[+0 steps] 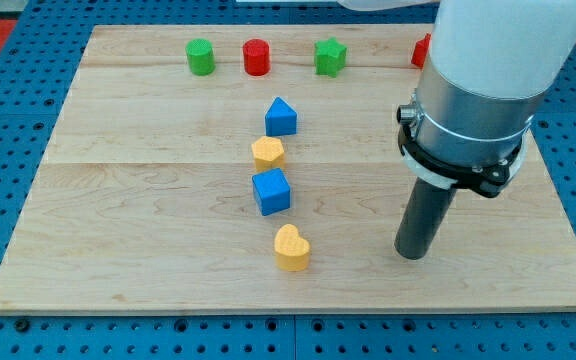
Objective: Move the yellow heart to the left side of the blue cube
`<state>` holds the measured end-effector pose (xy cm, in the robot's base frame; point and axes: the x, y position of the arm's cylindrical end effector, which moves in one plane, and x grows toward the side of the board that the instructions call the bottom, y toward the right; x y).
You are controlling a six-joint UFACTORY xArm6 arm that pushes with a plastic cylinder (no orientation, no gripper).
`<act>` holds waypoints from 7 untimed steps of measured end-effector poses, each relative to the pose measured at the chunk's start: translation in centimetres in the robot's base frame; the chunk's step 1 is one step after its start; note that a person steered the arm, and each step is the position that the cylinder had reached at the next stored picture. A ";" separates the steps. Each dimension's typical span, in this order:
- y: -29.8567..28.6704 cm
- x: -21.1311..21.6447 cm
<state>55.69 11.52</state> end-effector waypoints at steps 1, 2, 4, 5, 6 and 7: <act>-4.5 0.0; -9.1 0.0; -11.3 -0.1; -13.3 0.5; -13.2 2.9; -19.0 0.9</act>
<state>56.58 -7.50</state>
